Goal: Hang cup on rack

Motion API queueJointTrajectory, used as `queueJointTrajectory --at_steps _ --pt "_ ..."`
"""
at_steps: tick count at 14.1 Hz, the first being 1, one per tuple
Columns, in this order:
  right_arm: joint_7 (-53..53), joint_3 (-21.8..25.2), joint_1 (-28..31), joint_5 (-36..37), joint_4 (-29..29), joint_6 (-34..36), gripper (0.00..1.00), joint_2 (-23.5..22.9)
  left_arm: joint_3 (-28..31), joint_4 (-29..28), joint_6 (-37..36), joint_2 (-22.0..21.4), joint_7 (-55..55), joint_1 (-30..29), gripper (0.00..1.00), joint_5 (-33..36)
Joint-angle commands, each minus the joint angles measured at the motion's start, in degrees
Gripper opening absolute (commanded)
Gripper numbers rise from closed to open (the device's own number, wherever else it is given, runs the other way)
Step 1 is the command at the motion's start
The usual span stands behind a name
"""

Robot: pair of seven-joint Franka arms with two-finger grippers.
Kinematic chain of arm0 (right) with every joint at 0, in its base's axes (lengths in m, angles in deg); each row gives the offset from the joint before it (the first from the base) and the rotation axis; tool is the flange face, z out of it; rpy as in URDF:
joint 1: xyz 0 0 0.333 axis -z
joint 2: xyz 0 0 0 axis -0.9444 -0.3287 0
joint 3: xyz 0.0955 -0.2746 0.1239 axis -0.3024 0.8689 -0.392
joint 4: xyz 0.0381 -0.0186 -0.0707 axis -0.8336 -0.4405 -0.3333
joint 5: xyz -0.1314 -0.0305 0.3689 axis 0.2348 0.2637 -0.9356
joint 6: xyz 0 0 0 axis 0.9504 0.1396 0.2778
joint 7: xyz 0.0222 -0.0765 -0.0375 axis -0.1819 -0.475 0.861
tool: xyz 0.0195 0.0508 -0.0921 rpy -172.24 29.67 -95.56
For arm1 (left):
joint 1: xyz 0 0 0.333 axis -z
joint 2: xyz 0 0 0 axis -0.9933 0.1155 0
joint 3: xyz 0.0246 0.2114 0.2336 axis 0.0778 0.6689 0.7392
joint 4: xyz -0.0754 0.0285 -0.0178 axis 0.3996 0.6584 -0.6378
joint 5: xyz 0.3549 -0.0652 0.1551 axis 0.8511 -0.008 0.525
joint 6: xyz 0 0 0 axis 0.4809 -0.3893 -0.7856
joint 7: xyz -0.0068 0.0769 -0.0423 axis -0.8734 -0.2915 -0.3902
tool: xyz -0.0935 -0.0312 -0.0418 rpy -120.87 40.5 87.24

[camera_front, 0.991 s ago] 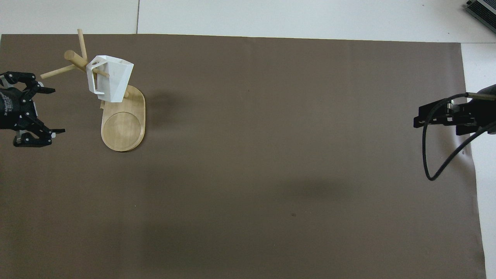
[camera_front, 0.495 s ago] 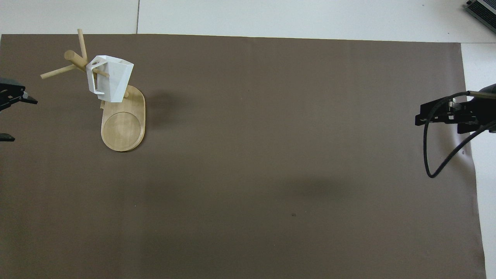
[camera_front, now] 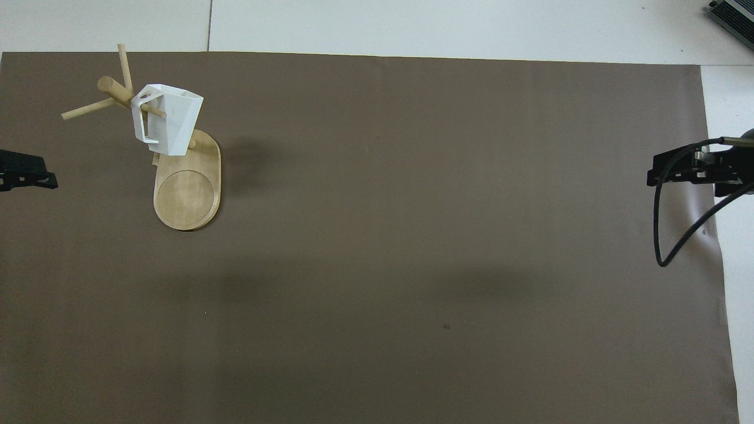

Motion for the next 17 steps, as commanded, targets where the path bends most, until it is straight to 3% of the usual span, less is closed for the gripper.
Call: queueJointTrajectory --at_steps 1,5,9,17 --pt "4.8 -0.3 0.5 1.3 -1.5 -1.3 1.0 1.3 -0.2 4.2 -7.7 0.0 6.8 0.5 1.0 2.1" --pt "4.3 -0.3 0.5 1.2 -1.5 -1.3 1.0 1.4 -0.2 7.7 -14.0 0.4 7.3 4.0 1.0 3.2" --pt "4.1 -0.2 0.5 0.9 -1.5 -1.3 1.0 1.4 2.9 7.7 -13.0 -0.1 7.3 8.4 1.0 3.1" --pt "4.1 0.4 0.6 1.1 -1.7 -1.3 1.0 1.4 2.6 7.4 -12.8 -0.4 7.1 7.4 1.0 2.9"
